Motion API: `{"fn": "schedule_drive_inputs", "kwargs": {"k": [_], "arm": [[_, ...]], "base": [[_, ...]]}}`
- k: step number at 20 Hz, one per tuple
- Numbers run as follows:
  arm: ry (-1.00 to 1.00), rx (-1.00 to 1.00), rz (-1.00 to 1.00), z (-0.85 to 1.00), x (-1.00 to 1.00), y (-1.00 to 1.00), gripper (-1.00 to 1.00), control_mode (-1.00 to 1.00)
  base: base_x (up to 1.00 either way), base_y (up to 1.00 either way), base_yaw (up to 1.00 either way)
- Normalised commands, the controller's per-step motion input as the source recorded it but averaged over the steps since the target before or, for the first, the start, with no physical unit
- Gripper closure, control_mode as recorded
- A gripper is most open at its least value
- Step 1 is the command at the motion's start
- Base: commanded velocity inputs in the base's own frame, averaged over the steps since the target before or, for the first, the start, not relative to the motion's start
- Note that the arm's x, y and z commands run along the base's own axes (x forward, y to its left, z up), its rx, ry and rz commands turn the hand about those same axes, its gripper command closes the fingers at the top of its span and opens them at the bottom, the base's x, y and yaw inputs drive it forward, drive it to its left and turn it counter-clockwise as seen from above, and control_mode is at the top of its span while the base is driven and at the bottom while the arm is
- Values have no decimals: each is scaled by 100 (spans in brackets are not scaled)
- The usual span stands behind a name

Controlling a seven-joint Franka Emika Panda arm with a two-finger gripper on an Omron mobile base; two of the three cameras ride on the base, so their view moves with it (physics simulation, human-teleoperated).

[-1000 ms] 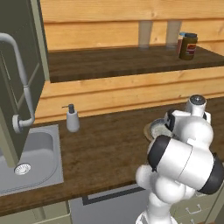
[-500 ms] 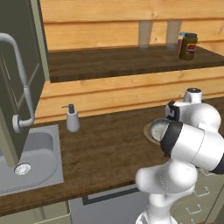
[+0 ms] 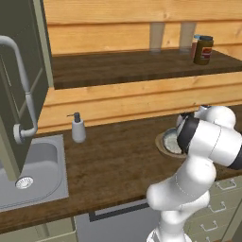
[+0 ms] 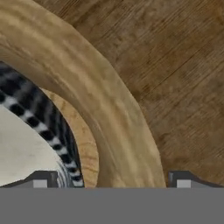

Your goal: Pick up the bowls on the counter and stack them on top of one another in the open cabinet. Place the smaller bowl on top of the larger bowl.

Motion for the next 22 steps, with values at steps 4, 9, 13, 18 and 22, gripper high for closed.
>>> {"fn": "schedule_drive_inputs", "kwargs": {"k": [4, 9, 13, 18, 22], "arm": [[0, 13, -3, -28, 23, 9, -100, -100], [0, 6, -1, -17, 12, 10, 100, -100], [0, 0, -1, 0, 2, 1, 100, -100], [-17, 0, -4, 50, -41, 4, 100, -100], [-36, 0, -6, 92, -81, 33, 100, -100]], "base": [[0, 0, 0], [0, 0, 0], [0, 0, 0], [0, 0, 0], [0, 0, 0]]}}
